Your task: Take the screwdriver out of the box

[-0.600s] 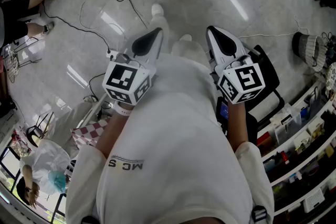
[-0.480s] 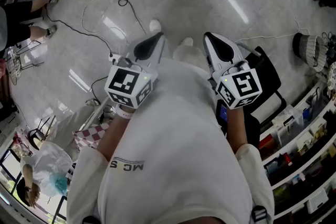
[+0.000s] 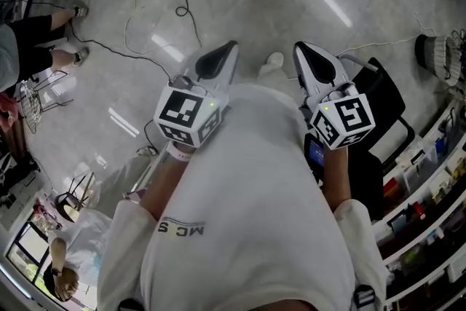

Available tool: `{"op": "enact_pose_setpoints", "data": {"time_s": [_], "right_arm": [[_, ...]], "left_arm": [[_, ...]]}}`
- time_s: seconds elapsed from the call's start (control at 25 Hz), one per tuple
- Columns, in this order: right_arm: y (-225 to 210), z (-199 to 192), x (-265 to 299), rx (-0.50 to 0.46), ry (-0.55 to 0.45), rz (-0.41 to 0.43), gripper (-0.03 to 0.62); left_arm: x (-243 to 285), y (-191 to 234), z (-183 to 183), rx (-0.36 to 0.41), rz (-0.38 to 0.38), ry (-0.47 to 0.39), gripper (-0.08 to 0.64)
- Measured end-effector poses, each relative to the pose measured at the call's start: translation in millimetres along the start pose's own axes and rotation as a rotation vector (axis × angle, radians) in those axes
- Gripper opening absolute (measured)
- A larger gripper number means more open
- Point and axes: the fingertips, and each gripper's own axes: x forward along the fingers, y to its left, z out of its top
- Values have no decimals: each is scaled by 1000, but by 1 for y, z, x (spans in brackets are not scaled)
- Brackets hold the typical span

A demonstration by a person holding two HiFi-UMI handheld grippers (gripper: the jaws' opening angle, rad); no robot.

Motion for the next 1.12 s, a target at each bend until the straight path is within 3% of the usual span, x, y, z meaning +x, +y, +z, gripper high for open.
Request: {"op": "enact_pose_setpoints", "data": {"time_s": [0.24,0.4,0.52,0.68,0.84,1.12], "right_arm": [[29,18,56,100,-80,-109,2],[50,34,105,121,-110,-164,2],[69,34,129,145,-106,-162,2],[58,34,157,81,-38,-211,2],[22,40,209,90,5,-233,2],[-66,90,296,49,93,-256,2]], "left_arm": [[-58,90,30,44,-3,-55,2],[-70,147,42,98,-53,-42,2],[-68,171,45,84,-97,-22,1],[-32,189,56,79,-154,8,2],[23,219,78,82,-189,27,2],[131,283,139,79,-231,115,2]]}}
